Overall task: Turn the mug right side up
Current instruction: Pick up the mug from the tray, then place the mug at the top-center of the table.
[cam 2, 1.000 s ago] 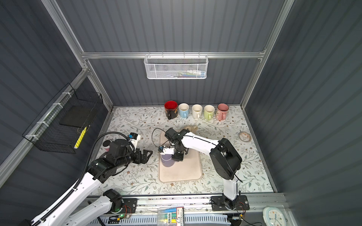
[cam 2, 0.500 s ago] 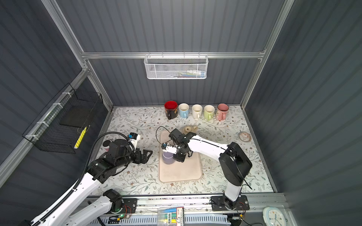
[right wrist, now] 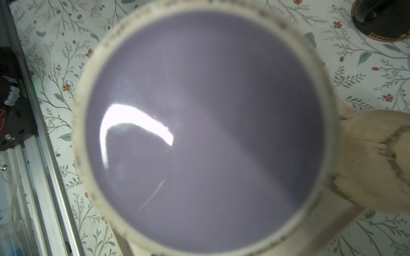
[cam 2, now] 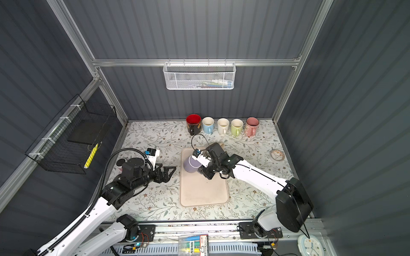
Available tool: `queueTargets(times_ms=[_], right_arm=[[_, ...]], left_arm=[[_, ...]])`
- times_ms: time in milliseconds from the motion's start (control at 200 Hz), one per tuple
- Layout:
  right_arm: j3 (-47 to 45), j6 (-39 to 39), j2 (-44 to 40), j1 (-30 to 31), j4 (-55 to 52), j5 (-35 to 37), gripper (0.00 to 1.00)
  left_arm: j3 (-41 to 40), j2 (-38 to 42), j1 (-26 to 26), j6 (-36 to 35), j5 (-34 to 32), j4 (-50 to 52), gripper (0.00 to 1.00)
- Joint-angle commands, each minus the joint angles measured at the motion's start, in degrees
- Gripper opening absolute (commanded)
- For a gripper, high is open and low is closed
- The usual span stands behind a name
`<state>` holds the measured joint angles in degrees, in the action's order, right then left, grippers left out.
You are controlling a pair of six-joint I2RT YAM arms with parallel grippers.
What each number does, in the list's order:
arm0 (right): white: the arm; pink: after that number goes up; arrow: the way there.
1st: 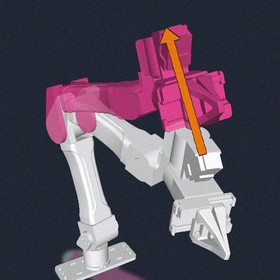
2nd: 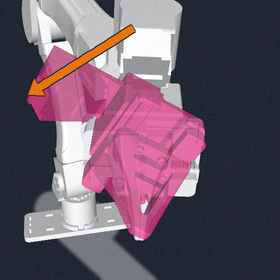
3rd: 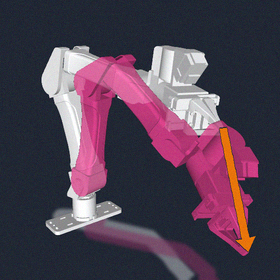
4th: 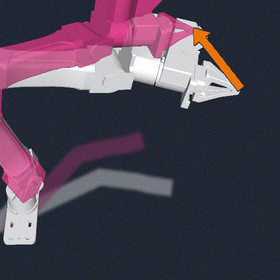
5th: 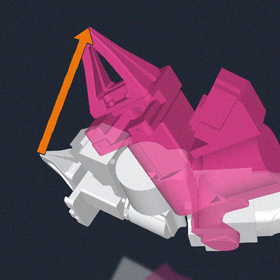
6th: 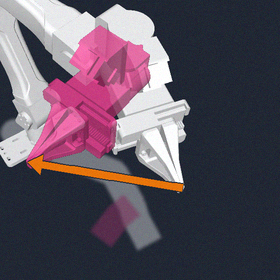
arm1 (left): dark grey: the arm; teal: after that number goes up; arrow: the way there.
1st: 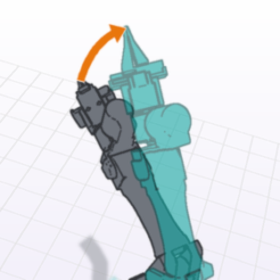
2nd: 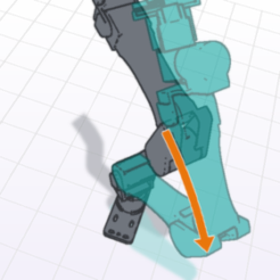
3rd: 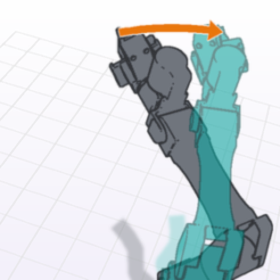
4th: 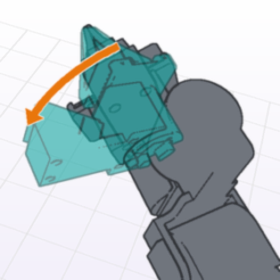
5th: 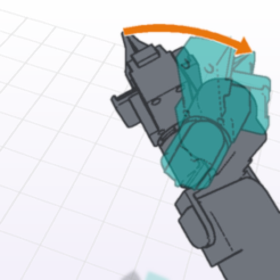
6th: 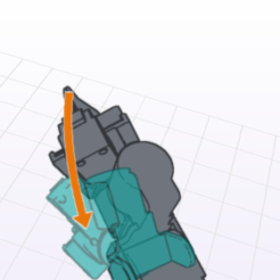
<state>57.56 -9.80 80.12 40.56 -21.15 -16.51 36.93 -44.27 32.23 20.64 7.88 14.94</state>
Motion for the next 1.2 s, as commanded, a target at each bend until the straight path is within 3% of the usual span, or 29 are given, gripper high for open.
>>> queueTargets(times_ms=[0, 350, 525, 640, 895, 1196], right_arm=[[-1.22, 7.2, -5.61, -2.16, 10.42, -7.38, 0.0], [-4.17, 16.69, -18.36, -7.85, 18.22, -15.74, 0.0], [-3.53, 20.52, -20.95, -9.08, 21.19, -20.07, 0.0], [-2.92, 22.03, -21.2, -9.24, 22.83, -21.99, 0.0], [-2.3, 24.95, -20.05, -9.41, 26.9, -25.09, 0.0], [-1.69, 29.17, -18.34, -9.44, 32.67, -28.66, 0.0]], left_arm=[[-3.79, 2.78, 0.13, 2.65, 6.08, -12.61, 0.97], [-11.11, -4.0, -0.76, 11.17, 20.82, -41.58, 0.89], [-10.85, -14.2, -0.77, 17.84, 28.36, -60.79, 0.72], [-9.33, -19.39, -0.78, 21.19, 30.31, -69.53, 0.68], [-4.63, -26.0, -0.68, 24.55, 33.7, -80.24, 0.72], [-0.91, -34.91, -0.54, 33.13, 36.57, -96.53, 0.55]])
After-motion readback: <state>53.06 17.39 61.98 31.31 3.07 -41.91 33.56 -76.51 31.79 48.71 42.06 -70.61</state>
